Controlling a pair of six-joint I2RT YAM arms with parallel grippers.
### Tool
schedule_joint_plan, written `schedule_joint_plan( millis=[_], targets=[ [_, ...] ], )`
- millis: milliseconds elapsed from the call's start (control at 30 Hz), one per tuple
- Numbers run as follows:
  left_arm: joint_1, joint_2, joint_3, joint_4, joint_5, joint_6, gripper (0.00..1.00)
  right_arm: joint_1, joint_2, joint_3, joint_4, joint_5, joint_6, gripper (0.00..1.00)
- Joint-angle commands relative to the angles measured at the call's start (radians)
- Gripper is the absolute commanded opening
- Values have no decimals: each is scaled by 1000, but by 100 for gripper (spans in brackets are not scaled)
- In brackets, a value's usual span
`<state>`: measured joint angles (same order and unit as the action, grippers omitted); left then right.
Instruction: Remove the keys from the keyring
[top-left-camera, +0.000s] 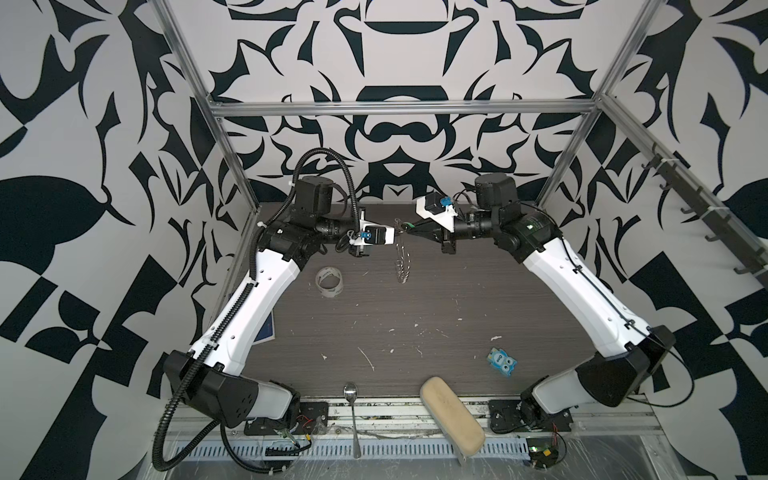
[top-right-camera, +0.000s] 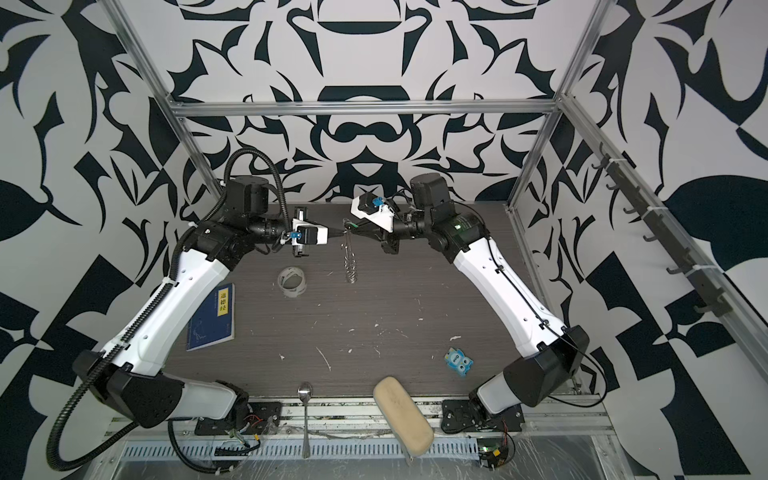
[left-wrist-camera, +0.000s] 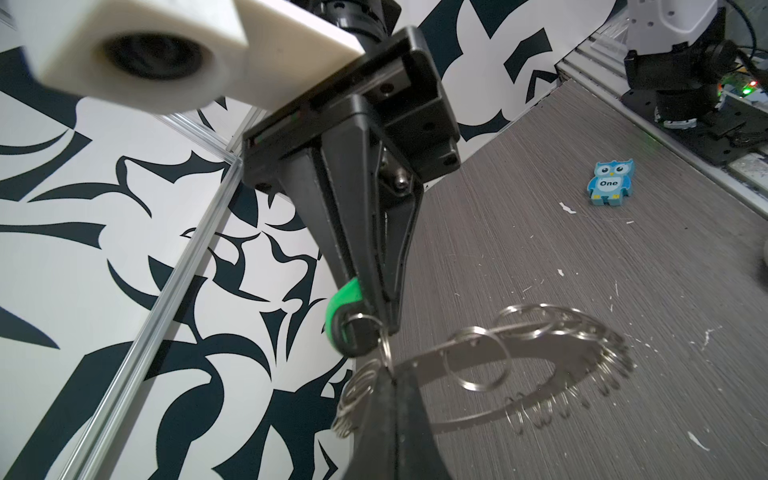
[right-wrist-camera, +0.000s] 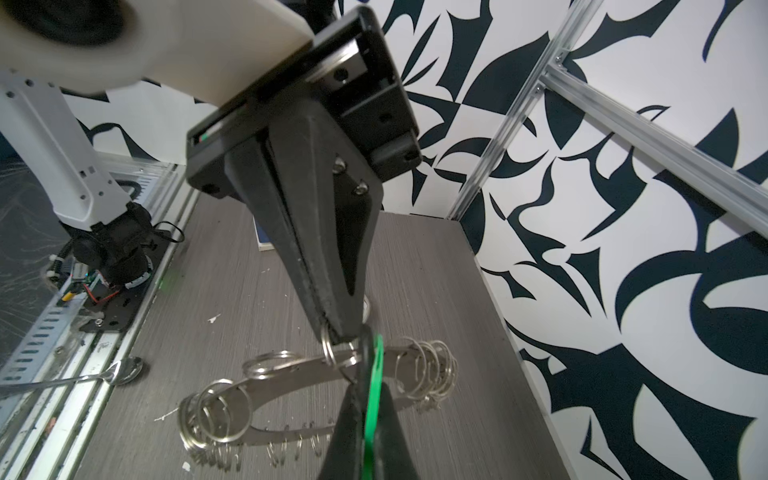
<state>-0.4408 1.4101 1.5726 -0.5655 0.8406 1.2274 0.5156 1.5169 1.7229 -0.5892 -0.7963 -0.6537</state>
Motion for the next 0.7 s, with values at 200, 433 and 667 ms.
schedule_joint_plan(
  millis=[200, 433, 667],
  targets=[
    [-24, 7, 8, -69, 25, 46, 0, 22, 41, 173, -75, 23, -15, 0],
    [-29, 39, 63, -123, 26, 29, 0, 76, 125, 339, -255, 72, -96, 0],
    [-30, 39, 49, -56, 28, -49, 0, 128, 191, 443, -383, 155, -153, 0]
  ],
)
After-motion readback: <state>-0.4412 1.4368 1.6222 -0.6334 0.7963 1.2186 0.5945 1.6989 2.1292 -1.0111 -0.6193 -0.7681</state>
